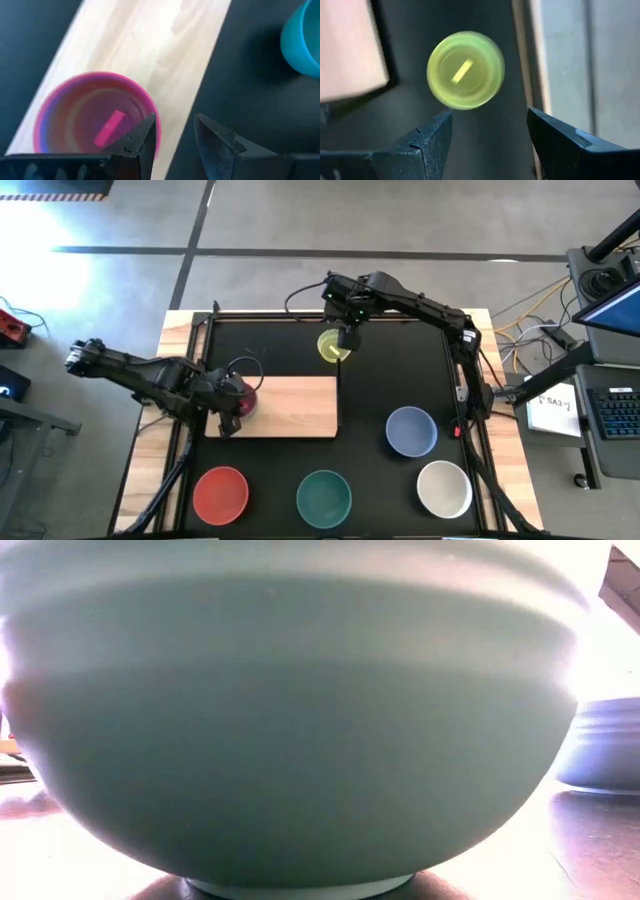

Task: Place and stack bowls onto a shelf
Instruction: Stack the small yellow bowl on top of the small pink bowl on the shelf

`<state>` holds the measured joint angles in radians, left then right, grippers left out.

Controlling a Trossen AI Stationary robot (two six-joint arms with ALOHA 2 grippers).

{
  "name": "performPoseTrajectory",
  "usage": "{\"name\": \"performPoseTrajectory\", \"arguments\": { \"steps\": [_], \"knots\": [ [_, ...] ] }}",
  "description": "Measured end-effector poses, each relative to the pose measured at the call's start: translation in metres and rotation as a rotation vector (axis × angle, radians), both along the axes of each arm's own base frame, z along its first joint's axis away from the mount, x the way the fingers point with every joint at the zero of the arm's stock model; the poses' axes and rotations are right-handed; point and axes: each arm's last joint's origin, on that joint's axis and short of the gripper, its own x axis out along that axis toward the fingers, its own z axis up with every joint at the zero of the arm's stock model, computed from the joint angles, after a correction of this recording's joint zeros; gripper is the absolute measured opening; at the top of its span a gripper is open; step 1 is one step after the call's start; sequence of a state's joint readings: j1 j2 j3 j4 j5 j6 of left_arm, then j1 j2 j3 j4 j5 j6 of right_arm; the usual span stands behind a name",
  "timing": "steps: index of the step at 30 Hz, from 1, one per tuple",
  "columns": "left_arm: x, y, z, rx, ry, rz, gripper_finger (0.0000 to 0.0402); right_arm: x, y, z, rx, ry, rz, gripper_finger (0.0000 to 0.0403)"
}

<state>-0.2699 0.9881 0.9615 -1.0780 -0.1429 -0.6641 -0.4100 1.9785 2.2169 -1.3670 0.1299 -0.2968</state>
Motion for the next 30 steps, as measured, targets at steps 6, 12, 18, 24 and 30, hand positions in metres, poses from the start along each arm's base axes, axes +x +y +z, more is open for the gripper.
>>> {"name": "performPoseTrajectory", "arguments": {
  "steps": [6, 12, 18, 24, 30],
  "knots": [
    [0.000, 0.002, 0.005, 0.053, -0.066, -0.006, 0.0116, -0.004, -0.004, -0.024, 0.216, 0.020, 0.135, 0.0242],
    [-0.003, 0.004, 0.010, 0.104, -0.125, 0.011, 0.0115, -0.006, -0.003, -0.056, 0.235, 0.119, 0.248, 0.0242],
    [-0.010, 0.008, 0.017, 0.140, -0.183, 0.044, 0.0115, -0.001, -0.005, -0.085, 0.214, 0.118, 0.312, 0.0241],
    [-0.016, 0.010, 0.024, 0.138, -0.249, 0.062, 0.0115, 0.003, -0.007, -0.109, 0.176, 0.087, 0.365, 0.0234],
    [-0.022, 0.013, 0.028, 0.147, -0.291, 0.077, 0.0115, 0.002, -0.007, -0.132, 0.171, 0.086, 0.383, 0.0233]
  ]
}}
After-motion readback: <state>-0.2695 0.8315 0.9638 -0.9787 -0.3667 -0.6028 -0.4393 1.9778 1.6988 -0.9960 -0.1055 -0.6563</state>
